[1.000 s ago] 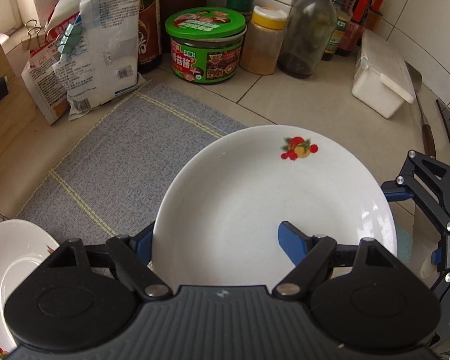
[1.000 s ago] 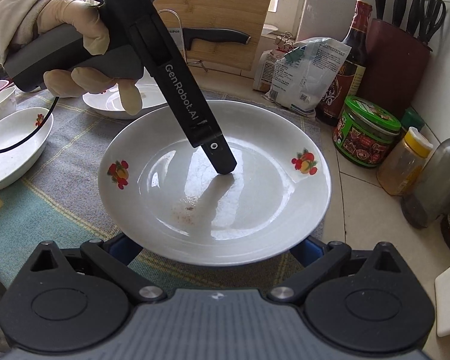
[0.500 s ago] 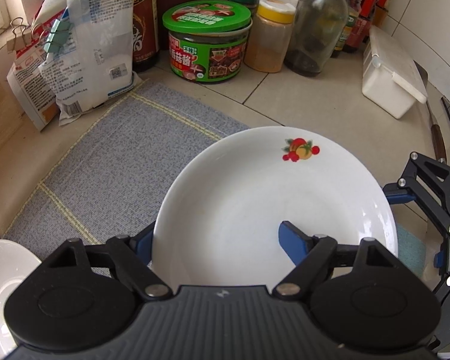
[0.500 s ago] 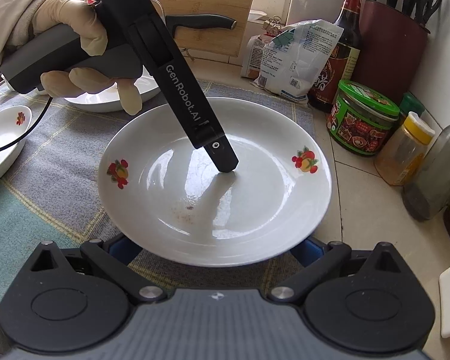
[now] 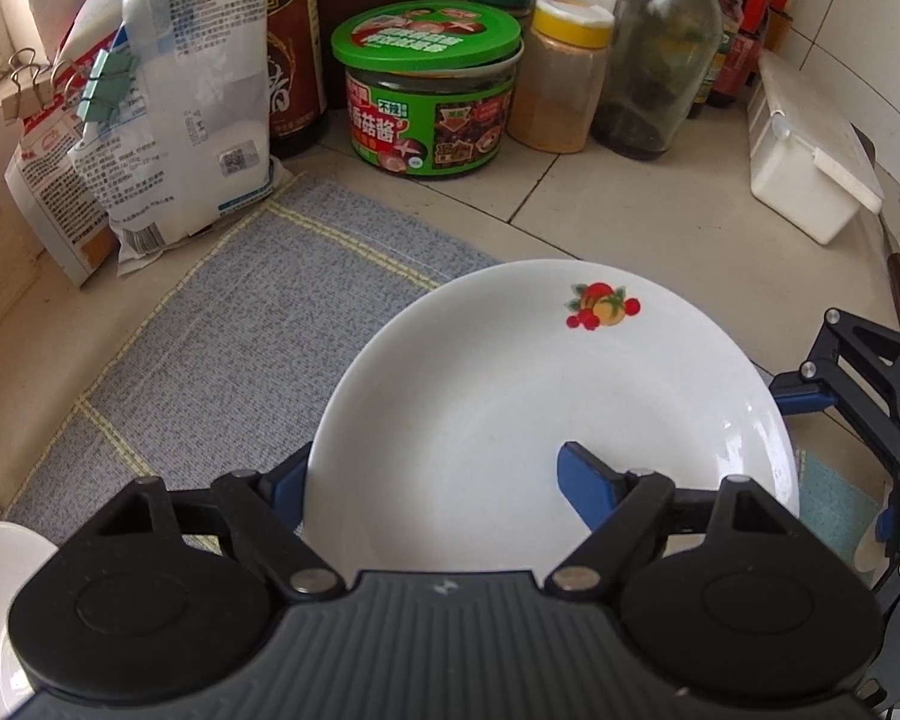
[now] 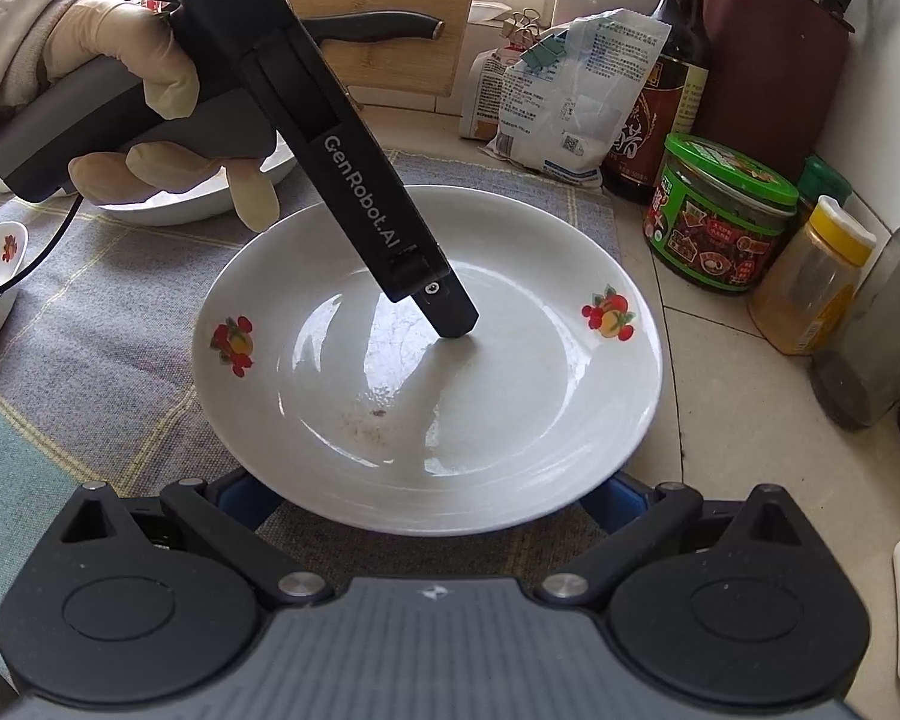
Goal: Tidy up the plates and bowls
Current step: 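Lower the plate onto the towel beside another plate and open the left tool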
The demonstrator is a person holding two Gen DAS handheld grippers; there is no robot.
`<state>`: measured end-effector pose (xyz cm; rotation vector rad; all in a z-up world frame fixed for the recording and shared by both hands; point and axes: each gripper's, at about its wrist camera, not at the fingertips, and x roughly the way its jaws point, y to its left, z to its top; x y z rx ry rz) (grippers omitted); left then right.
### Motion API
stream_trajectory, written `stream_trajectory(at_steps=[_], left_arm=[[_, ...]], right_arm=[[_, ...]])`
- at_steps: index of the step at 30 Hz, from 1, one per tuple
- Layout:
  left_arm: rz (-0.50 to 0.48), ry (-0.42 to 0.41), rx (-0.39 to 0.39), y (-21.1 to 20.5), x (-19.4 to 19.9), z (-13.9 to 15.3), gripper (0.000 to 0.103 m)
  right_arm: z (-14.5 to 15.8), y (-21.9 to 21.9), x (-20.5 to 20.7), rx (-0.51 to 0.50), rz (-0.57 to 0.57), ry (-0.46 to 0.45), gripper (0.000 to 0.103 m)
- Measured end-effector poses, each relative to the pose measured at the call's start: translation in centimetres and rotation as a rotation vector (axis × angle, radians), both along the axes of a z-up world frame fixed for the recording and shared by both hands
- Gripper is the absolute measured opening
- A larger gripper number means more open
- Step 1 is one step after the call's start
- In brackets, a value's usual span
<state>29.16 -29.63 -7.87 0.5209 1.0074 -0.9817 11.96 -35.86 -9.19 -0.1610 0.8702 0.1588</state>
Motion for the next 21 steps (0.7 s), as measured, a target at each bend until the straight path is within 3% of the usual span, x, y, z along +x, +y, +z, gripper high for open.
stream_trajectory(at_steps=[21], left_arm=[[0.008, -0.055, 0.006, 1.4, -1.0, 0.8, 0.087]], right_arm=[[0.4, 0.1, -0.6, -0.015, -0.024, -0.011, 0.103]])
